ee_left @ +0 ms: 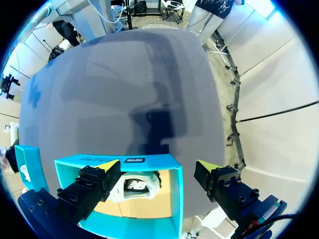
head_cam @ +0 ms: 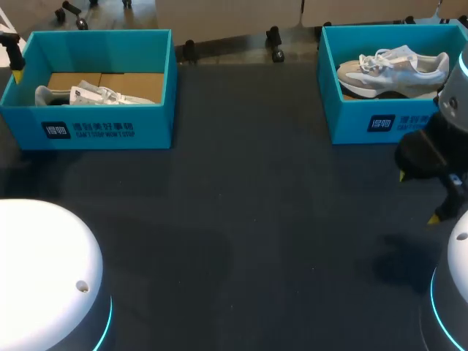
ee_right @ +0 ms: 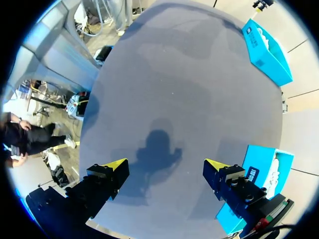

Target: Take the shoe out of the shoebox, open the shoe tongue, remove and reinsert the insole, then place the shoe into the shoebox

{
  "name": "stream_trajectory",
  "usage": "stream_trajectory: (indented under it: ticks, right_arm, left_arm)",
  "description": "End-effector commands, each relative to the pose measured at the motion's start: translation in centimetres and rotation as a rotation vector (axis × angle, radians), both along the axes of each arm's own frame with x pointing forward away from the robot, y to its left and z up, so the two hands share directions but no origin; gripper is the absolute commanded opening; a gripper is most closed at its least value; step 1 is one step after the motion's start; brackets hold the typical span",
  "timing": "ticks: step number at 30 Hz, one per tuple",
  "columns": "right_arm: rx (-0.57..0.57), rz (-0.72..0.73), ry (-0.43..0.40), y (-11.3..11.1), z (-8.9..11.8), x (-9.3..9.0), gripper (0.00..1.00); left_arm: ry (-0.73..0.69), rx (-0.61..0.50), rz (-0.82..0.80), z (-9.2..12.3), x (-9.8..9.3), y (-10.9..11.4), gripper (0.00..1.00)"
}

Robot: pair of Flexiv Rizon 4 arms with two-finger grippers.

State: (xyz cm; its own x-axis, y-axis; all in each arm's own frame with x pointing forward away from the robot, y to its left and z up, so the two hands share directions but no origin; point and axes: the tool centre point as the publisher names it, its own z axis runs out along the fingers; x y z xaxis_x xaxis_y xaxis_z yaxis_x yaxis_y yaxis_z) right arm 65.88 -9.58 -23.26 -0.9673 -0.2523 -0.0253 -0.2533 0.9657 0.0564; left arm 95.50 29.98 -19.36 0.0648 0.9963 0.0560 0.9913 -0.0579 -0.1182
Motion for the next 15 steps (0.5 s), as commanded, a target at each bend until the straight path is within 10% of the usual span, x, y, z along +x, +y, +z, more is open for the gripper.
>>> stream_trajectory:
  ticks: [1,15]
  right_arm:
    - [-0.004,0.006,0.021,-0.4,0.1,1.1,1.00]
    - [-0.001,0.013,0.014,-1.3,0.5,2.3,1.00]
  left_arm:
    - [0.005,-0.001,0.000,0.1,0.2,0.2,1.00]
    - [0.005,-0.001,0.000,0.1,0.2,0.2,1.00]
